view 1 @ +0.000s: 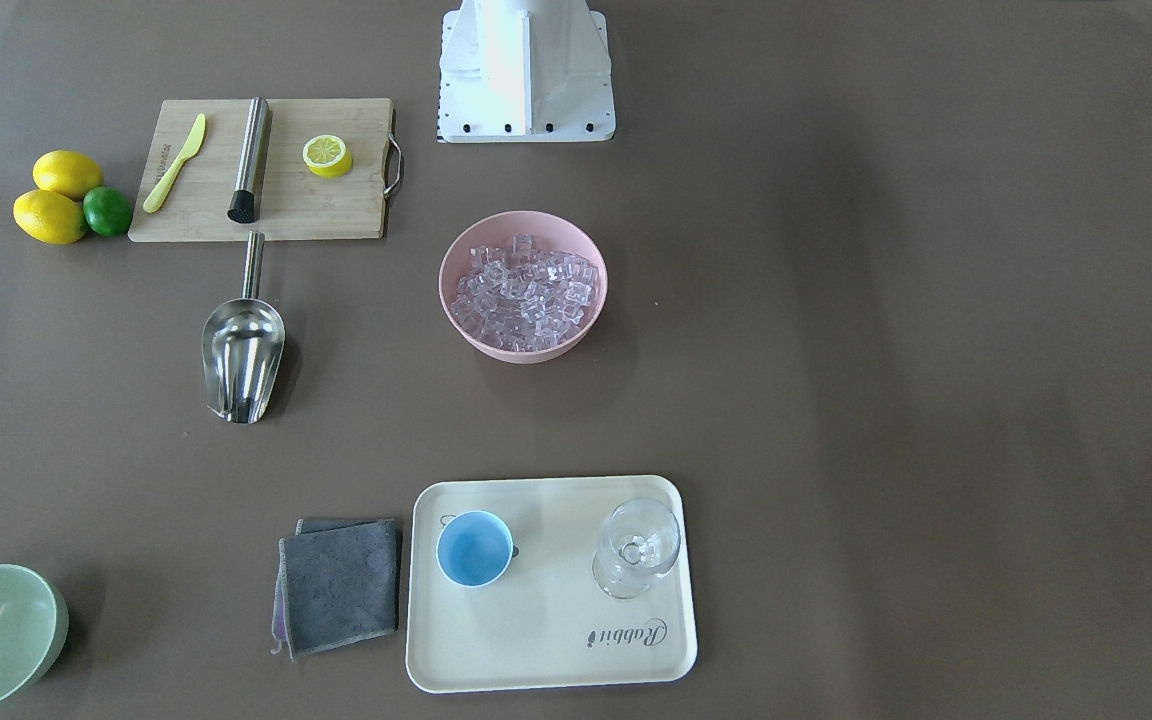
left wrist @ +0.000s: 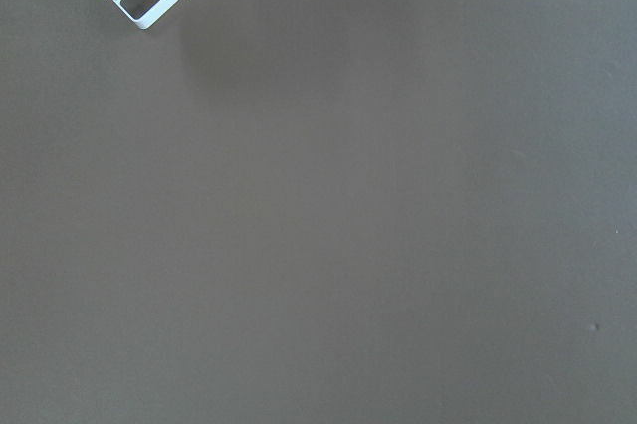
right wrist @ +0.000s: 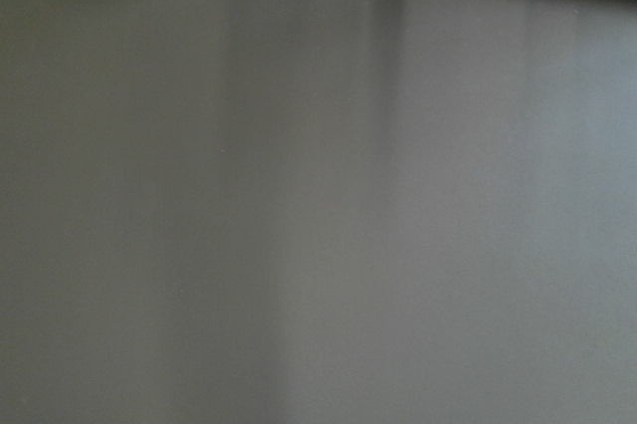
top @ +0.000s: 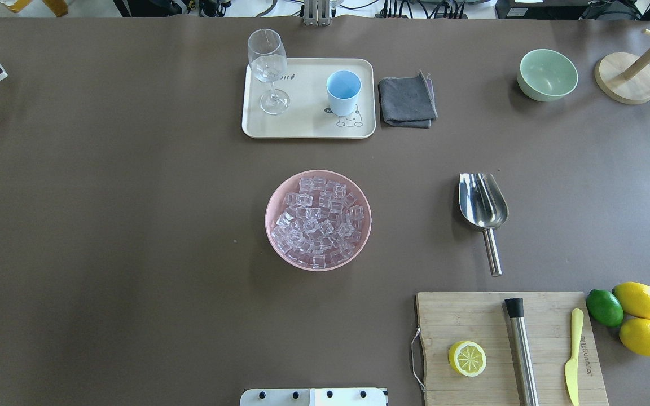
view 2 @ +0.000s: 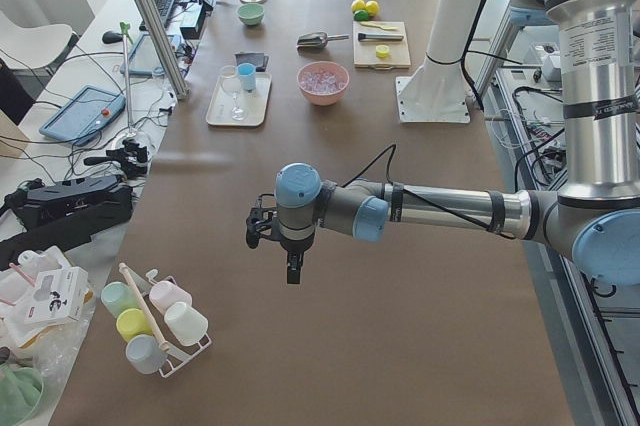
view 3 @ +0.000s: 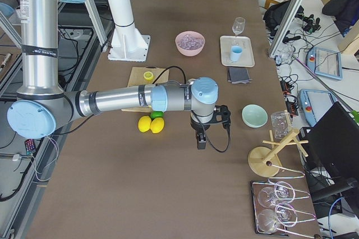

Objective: Put ice in cup with scoop

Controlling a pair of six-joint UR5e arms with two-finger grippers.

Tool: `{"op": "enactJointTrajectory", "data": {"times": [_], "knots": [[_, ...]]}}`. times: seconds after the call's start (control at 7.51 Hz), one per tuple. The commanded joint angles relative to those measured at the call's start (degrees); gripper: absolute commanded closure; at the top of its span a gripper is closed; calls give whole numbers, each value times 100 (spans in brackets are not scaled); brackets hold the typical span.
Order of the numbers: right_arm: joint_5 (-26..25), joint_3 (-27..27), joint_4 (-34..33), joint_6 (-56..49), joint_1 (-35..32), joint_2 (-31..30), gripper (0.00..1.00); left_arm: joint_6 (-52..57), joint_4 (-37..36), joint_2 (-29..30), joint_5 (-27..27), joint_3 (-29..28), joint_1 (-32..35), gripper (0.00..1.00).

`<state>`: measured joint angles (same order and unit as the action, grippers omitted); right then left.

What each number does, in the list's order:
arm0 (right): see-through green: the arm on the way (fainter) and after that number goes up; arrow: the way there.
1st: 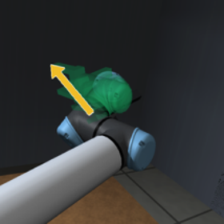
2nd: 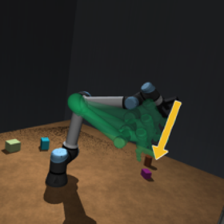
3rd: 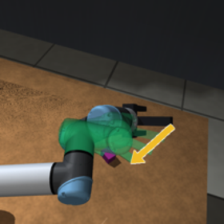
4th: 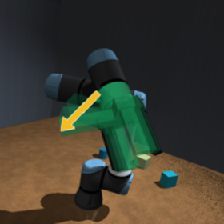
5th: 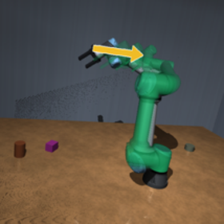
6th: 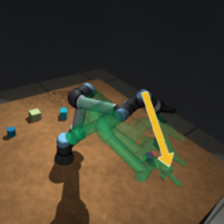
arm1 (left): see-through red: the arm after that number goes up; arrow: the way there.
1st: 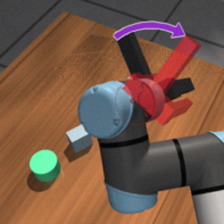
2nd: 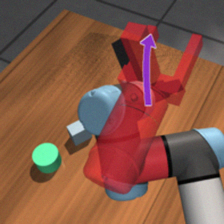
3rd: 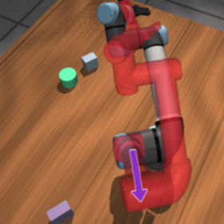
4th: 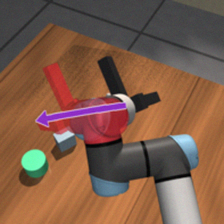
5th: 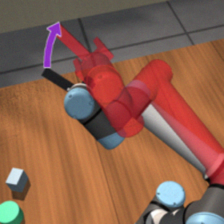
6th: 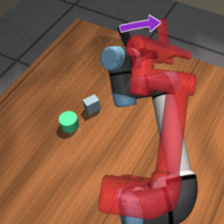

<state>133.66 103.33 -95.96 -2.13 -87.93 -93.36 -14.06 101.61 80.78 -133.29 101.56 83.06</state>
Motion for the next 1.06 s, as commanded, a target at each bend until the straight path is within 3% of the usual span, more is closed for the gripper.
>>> {"op": "enactJointTrajectory", "data": {"times": [0.0, 0.27, 0.53, 0.8, 0.93], "knots": [[-102, 685, -2, 1437, 1133, 38, 1, 0, -1, -54, 5, 100, -1, 2], [-103, 1257, 16, 2309, 2056, 107, 1, 0, -1, -62, 5, 127, -1, 2], [-207, 1330, 25, 3468, 2891, 589, 1, 0, -1, -62, -4, 127, -1, 2], [-725, 1557, 42, 4331, 3787, 758, 1, 0, -1, -54, -4, 136, -1, 2], [-753, 1567, 51, 4692, 4114, 871, 1, -9, -1, -54, -4, 136, -1, 2]]}}
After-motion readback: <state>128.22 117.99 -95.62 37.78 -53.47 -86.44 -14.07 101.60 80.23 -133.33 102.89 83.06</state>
